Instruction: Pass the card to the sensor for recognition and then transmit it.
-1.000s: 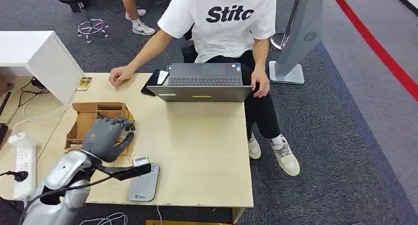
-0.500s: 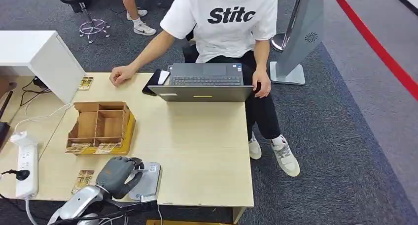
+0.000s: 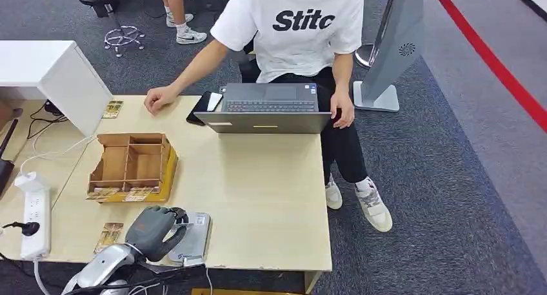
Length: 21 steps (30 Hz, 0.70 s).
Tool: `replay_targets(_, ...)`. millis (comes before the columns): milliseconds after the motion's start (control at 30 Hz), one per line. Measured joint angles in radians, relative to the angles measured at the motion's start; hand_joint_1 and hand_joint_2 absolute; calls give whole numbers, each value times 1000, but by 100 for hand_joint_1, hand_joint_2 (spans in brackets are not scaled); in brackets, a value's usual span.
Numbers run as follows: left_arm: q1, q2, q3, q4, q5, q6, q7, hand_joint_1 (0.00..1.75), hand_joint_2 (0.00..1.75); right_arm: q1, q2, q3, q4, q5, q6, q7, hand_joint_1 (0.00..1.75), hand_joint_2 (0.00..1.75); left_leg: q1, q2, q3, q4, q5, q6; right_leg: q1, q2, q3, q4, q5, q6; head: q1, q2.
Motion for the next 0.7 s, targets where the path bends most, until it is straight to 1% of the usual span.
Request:
replay_targets(167, -7, -1, 2, -2, -41, 90, 19, 175, 175, 2, 0, 0, 0, -13, -1, -9, 0, 175, 0, 0, 0, 0, 1, 0, 0, 0, -1, 0, 1, -1, 0, 0)
replay_targets(233, -22, -7, 16, -19, -53, 114, 24, 175, 175, 3, 1, 2, 0, -35, -13, -10, 0, 175, 0, 0, -1, 0, 2, 0, 0, 1, -3, 0, 2, 0, 0, 0)
replay_targets(367, -115, -20, 75, -61, -82, 110, 38, 175, 175, 3, 1, 27, -2, -76, -38, -7, 0, 175, 0, 0, -3, 0, 4, -1, 0, 1, -6, 0, 5, -1, 0, 0)
replay_targets(533, -243, -24, 152, -73, -121, 83, 62, 175, 175, 4, 1, 53, -4, -90, -54, 2, 0, 175, 0, 0, -4, 0, 7, -2, 0, 1, -7, 0, 7, -2, 0, 0)
replay_targets(700, -308, -35, 193, -87, -129, 64, 67, 175, 175, 2, 1, 64, -5, -90, -55, 5, 0, 175, 0, 1, -5, 0, 7, -2, 0, 1, -8, 0, 7, -3, 0, 0)
